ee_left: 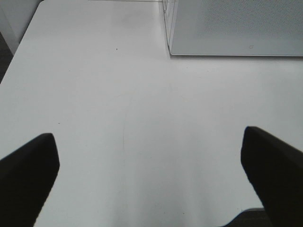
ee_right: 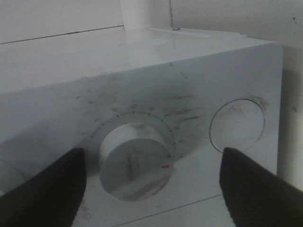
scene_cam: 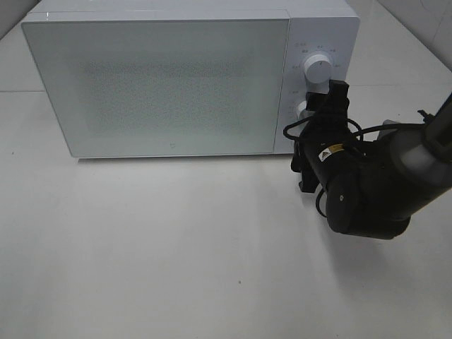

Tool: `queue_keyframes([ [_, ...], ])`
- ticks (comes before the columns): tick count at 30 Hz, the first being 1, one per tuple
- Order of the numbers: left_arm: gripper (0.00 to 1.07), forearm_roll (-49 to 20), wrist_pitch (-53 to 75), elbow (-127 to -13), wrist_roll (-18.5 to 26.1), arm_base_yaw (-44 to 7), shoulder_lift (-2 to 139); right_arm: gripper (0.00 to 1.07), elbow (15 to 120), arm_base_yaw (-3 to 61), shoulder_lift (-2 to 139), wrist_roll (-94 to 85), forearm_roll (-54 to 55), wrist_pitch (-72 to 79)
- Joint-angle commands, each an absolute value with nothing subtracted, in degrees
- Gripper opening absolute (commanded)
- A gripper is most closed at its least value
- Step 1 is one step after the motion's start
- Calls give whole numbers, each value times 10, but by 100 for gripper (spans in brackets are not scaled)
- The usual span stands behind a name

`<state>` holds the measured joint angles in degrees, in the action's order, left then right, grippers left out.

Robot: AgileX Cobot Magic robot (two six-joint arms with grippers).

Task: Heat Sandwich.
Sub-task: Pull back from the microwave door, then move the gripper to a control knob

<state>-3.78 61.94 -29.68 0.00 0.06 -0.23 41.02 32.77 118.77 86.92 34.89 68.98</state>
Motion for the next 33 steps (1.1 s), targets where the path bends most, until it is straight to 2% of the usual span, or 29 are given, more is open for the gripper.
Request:
queue_keyframes([
  [1, 100, -39, 613, -297, -6, 0, -11, 80, 415, 326, 1188, 858, 332, 801],
  [6, 100, -39, 613, -297, -6, 0, -11, 75, 415, 326, 1186, 857, 329, 801],
  [15, 100, -39, 613, -297, -6, 0, -11, 75, 391, 326, 1176, 854, 311, 799],
  [28, 100, -39, 613, -297, -6, 0, -11, 75, 305, 326, 1104, 798, 272, 783],
  [33, 100, -39, 613, -297, -6, 0, -11, 75, 274, 326, 1034, 714, 243, 673],
])
